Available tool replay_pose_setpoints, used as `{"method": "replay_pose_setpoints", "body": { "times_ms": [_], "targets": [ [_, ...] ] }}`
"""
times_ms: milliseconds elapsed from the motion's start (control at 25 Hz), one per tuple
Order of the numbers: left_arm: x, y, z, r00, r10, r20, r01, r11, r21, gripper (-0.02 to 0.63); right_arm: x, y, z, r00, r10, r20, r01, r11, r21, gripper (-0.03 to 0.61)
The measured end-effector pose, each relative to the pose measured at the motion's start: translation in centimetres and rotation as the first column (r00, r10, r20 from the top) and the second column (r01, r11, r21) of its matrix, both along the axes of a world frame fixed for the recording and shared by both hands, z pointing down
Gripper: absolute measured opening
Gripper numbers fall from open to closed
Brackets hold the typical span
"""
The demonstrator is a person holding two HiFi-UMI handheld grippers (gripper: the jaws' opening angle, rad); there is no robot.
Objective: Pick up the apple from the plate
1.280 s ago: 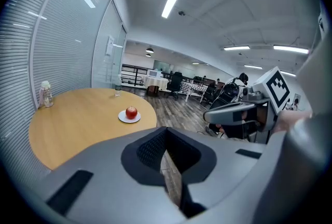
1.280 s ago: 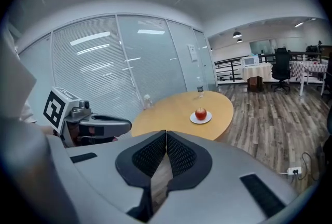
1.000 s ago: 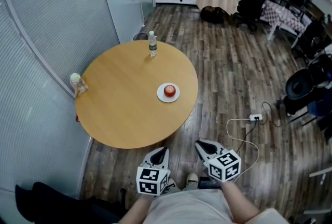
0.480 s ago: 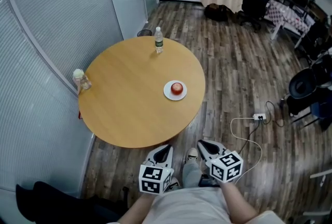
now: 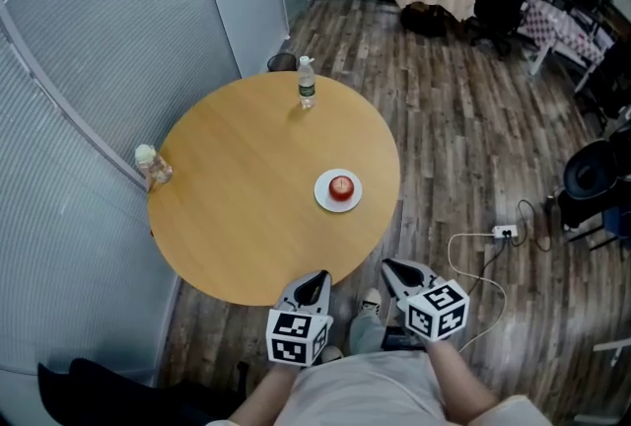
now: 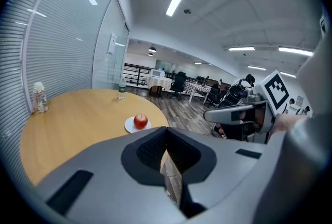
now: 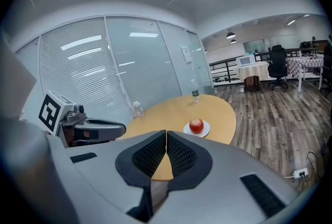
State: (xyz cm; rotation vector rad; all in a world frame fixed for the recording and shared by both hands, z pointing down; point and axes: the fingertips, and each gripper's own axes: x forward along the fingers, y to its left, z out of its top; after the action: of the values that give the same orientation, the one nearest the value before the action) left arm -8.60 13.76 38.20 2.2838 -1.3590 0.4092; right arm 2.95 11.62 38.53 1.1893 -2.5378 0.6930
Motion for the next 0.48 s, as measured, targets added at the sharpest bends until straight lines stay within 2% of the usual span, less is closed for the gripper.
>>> {"method": "replay_pose_setpoints", "body": {
  "times_ms": [280, 480],
  "targets": [
    [1.7, -8.5, -0.4, 0.999, -0.047, 0.001, 0.047, 0.999, 0.006, 0.002, 2.2, -9.4, -1.3, 0.999, -0.040, -0.012, 0.040, 0.999, 0.024, 0.031],
    [3.2, -13.0, -0.3, 0.997, -0.074, 0.006, 0.074, 0.997, 0.006, 0.002, 3.1, -13.8, -1.0, 0.996, -0.085, -0.014, 0.085, 0.996, 0.017, 0.031]
  ]
}}
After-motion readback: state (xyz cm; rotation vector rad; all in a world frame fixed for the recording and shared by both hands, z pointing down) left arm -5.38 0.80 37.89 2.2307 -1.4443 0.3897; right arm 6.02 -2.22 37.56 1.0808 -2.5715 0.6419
